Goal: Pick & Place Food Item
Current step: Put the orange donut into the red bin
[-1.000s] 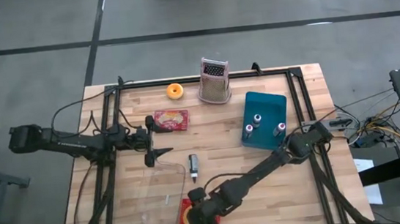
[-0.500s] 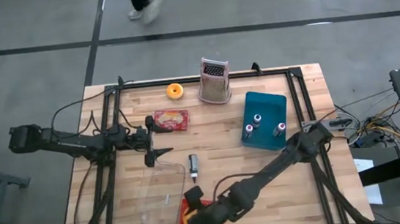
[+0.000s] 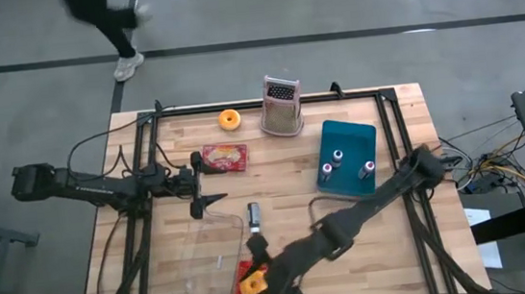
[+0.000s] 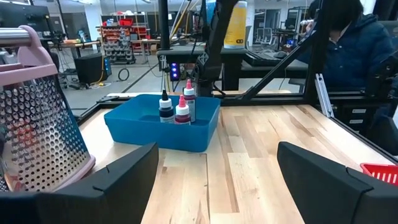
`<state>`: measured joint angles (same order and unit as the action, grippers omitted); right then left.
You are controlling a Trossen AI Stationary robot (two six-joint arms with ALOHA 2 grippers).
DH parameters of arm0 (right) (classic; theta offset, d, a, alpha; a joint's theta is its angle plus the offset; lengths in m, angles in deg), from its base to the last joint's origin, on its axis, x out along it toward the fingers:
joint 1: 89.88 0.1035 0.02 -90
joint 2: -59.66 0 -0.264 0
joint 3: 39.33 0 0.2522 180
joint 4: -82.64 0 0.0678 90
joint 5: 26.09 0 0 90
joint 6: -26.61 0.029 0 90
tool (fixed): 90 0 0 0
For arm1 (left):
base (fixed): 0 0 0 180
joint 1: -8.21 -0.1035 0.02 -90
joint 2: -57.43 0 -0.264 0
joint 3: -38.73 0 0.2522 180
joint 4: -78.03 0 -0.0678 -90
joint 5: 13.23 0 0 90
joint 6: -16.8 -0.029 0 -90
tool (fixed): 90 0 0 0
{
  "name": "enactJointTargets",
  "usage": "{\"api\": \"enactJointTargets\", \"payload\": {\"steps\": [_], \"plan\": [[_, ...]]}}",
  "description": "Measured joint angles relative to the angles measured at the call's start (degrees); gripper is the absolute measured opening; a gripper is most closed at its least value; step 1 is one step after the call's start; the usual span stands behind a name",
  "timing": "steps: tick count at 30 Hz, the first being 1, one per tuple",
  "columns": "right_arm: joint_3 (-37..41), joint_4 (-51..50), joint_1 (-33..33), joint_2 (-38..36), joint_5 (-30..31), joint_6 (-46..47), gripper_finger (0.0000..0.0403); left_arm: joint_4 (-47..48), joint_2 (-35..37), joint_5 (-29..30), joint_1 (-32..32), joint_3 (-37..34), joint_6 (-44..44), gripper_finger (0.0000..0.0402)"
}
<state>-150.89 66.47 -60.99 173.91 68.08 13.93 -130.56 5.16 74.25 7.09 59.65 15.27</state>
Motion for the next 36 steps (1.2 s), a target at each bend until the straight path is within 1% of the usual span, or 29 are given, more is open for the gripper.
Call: {"api": "enactJointTargets", "payload": {"steps": [4,8,12,16,18,20,21,23,28,31,33,36], "plan": [[14.5,14.7,-0.5,-9.4,0.1,-1.1,0.0224,0.0,0.0,0.0,0.0,0.0,0.1,0.0332],[28.0,23.4,-1.8,-18.2,0.4,-0.3,0.0224,0.0,0.0,0.7,0.0,0.0,0.3,0.0332],[39.1,29.8,-3.3,-26.1,0.8,3.7,0.0224,-0.2,0.0,1.3,0.0,0.0,0.3,0.0332],[48.2,30.5,-5.4,-33.9,3.9,5.0,0.0224,-0.4,0.0,2.5,0.0,0.0,1.1,0.0332],[52.1,29.9,-6.7,-37.6,8.0,5.4,0.0224,0.0,0.0,2.5,0.0,0.5,1.4,0.0332],[56.1,29.9,-7.8,-41.4,12.7,9.3,0.0224,0.5,-0.3,2.5,0.0,1.4,1.4,0.0332],[58.1,30.4,-8.3,-43.1,13.8,10.4,0.0224,1.3,-0.5,2.5,0.0,2.1,1.4,0.0332],[62.3,32.3,-9.2,-45.7,13.6,9.5,0.0224,3.4,-1.4,2.5,0.0,3.5,1.4,0.0332],[71.4,42.1,-12.2,-50.5,9.3,9.1,0.0224,5.4,-6.5,3.4,0.0,7.9,0.7,0.0332],[74.4,43.1,-14.3,-52.6,7.5,9.5,0.0224,5.6,-10.4,5.6,-0.5,10.9,-1.2,0.0332],[75.4,43.4,-15.7,-53.9,7.1,9.6,0.0224,6.1,-12.6,5.6,-1.6,12.8,-1.8,0.0332],[77.1,43.5,-17.6,-55.4,6.0,9.5,0.0224,10.4,-16.1,5.8,-4.1,16.2,-2.4,0.0332]]}}
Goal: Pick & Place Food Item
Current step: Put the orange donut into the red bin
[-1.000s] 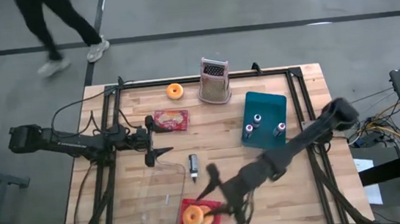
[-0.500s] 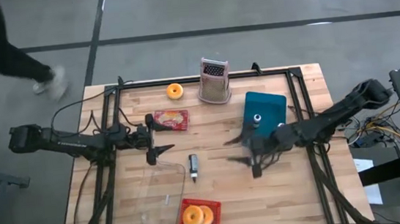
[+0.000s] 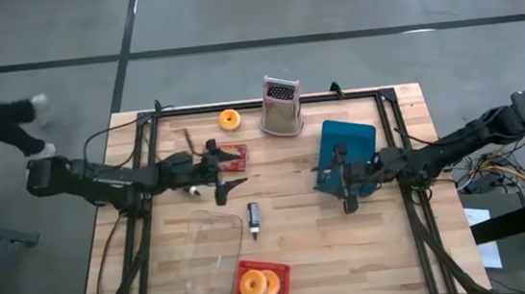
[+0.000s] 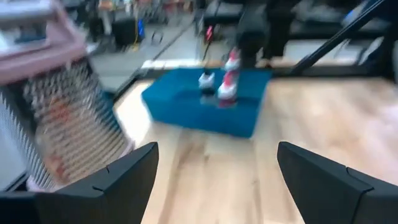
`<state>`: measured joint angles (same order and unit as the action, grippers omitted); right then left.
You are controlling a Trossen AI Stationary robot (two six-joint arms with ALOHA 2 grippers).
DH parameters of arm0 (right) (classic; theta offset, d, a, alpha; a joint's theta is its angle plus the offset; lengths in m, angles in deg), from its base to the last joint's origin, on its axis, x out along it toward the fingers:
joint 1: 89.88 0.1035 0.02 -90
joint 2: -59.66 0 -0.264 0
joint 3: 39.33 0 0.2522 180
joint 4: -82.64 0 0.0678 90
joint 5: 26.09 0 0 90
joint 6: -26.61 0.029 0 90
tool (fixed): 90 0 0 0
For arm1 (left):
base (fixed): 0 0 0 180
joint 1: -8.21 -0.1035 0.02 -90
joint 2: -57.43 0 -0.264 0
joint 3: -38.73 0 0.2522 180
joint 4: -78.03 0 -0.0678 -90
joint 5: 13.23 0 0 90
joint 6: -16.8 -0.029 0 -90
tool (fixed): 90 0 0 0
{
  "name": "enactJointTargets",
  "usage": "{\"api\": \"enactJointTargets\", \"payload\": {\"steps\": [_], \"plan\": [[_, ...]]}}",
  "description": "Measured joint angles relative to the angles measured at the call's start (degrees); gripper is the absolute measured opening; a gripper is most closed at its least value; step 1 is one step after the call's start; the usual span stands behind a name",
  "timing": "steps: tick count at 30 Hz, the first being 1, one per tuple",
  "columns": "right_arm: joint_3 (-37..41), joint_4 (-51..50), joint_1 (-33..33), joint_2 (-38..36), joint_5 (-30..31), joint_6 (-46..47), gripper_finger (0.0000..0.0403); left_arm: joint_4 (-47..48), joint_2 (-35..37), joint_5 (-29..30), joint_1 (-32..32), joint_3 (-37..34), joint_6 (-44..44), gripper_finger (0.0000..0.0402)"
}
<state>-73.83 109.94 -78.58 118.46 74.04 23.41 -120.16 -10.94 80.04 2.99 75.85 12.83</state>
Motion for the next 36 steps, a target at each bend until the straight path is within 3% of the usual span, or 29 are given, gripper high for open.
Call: {"api": "enactJointTargets", "payload": {"steps": [6,14,22,36], "plan": [[2.3,-0.1,-4.4,-1.7,-7.2,1.6,0.0224,6.5,-6.4,-1.7,-4.6,6.8,-0.3,0.0332],[3.4,-0.4,-7.9,-1.4,-15.1,-0.8,0.0224,24.5,-11.9,-2.0,-10.6,17.7,-0.6,0.0332],[3.5,-0.6,-7.9,-1.0,-29.2,-7.8,0.0224,33.3,-14.4,-2.5,-14.2,22.9,-2.5,0.0332],[3.5,-0.2,-8.0,-1.4,-29.4,-4.3,0.0224,33.3,-14.7,-5.7,-17.1,22.1,-3.6,0.0332]]}}
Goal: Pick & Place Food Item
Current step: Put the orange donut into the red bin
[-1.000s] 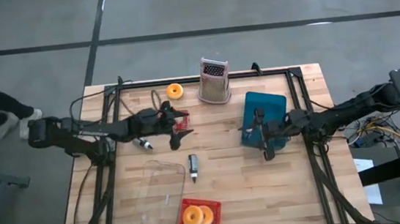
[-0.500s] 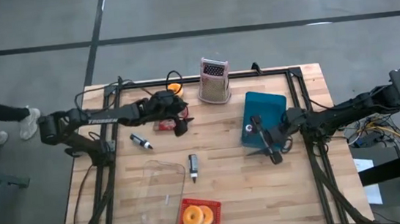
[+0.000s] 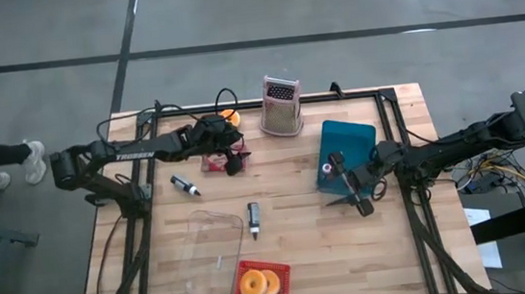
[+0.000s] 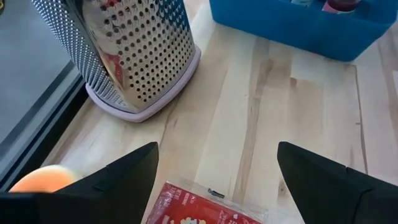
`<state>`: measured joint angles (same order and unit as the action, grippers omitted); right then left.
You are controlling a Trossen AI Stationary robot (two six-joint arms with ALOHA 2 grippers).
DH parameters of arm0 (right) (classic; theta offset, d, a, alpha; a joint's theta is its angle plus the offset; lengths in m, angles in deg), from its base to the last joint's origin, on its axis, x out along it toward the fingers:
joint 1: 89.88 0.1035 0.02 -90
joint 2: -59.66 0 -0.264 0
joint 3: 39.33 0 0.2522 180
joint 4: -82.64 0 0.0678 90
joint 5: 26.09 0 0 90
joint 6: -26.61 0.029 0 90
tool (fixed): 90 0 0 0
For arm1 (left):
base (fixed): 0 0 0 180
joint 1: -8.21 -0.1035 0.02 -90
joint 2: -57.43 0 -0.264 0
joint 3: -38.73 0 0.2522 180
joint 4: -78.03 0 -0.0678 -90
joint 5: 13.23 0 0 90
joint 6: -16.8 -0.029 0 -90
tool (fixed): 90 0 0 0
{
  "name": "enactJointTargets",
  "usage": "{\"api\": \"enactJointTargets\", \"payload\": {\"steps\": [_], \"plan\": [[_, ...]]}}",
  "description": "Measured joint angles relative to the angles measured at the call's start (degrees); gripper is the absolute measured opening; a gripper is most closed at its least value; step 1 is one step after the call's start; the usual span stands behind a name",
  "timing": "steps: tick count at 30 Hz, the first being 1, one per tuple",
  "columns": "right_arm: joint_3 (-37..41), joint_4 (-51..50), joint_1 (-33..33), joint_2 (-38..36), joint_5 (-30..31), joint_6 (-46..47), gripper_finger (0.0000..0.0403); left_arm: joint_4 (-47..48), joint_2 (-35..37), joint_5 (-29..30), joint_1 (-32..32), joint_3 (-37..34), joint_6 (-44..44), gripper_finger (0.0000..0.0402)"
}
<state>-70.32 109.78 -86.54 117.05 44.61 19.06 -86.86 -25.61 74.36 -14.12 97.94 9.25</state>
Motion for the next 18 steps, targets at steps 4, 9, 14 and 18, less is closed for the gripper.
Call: {"api": "enactJointTargets", "payload": {"steps": [4,9,14,18], "plan": [[0.0,-0.1,0.0,0.1,1.3,1.8,0.0224,-0.1,0.0,-1.1,0.0,0.0,-0.4,0.0332],[0.0,-0.4,0.0,0.1,1.3,4.5,0.0224,-0.3,0.0,-1.4,0.0,0.0,-0.6,0.0332],[0.0,-1.6,0.0,0.1,1.3,6.1,0.0224,-0.3,0.0,-1.7,0.0,0.0,-0.9,0.0332],[0.0,-3.6,0.0,0.1,1.3,6.7,0.0224,-0.5,0.0,-1.7,0.0,0.0,-1.7,0.0332]]}}
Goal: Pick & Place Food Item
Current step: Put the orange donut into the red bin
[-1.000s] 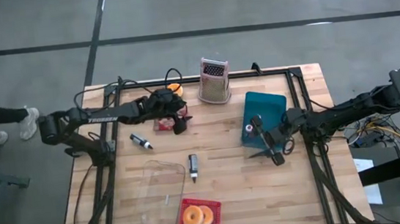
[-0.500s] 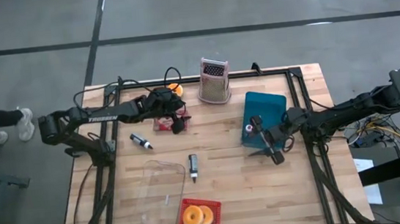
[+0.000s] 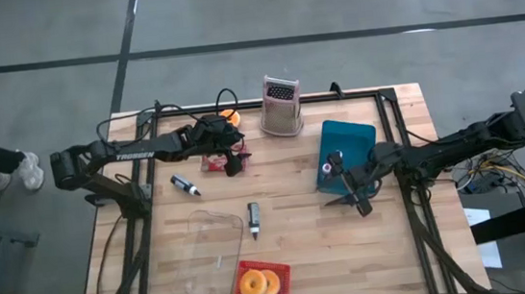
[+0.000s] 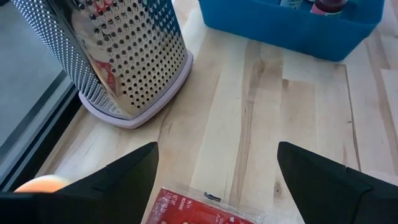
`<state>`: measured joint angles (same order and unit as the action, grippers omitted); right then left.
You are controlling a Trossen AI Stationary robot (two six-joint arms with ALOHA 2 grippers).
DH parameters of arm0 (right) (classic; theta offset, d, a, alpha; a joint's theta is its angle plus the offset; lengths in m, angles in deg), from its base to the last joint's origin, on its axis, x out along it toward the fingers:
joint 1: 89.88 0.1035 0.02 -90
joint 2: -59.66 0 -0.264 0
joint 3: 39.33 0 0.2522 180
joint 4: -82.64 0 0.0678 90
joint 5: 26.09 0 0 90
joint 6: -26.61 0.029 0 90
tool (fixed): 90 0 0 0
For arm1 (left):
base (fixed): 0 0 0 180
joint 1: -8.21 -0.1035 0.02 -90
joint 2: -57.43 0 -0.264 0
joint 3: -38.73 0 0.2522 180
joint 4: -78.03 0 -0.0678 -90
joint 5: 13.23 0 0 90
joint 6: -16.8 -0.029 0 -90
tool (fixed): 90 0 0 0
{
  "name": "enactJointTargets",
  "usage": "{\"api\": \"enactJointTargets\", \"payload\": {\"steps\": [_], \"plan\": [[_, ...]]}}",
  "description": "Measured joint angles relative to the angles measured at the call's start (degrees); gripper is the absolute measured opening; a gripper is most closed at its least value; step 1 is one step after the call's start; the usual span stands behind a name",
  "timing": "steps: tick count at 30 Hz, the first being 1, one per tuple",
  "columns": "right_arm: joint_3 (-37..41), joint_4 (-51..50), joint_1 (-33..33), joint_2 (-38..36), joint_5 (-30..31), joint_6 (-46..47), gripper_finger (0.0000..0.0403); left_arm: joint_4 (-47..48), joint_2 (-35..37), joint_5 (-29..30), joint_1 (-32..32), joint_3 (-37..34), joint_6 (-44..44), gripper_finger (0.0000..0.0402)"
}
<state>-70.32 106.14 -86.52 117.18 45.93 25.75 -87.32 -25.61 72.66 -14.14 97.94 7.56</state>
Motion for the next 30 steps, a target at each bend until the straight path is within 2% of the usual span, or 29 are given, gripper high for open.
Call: {"api": "enactJointTargets", "payload": {"steps": [5,15,23,30], "plan": [[0.0,-0.2,0.0,0.1,1.3,1.6,0.0224,0.0,0.0,-0.7,0.0,0.0,-0.4,0.0332],[-0.6,2.7,-2.0,-1.5,3.1,-3.9,0.0224,-0.1,0.0,-2.8,0.0,0.0,-0.9,0.0332],[-0.7,2.3,-7.0,-3.9,3.2,-0.4,0.0224,0.2,0.0,-2.8,0.0,0.0,-1.6,0.0332],[-0.5,2.0,-7.5,-4.0,3.1,0.2,0.0224,0.5,0.0,-2.8,0.0,0.0,-2.8,0.0332]]}}
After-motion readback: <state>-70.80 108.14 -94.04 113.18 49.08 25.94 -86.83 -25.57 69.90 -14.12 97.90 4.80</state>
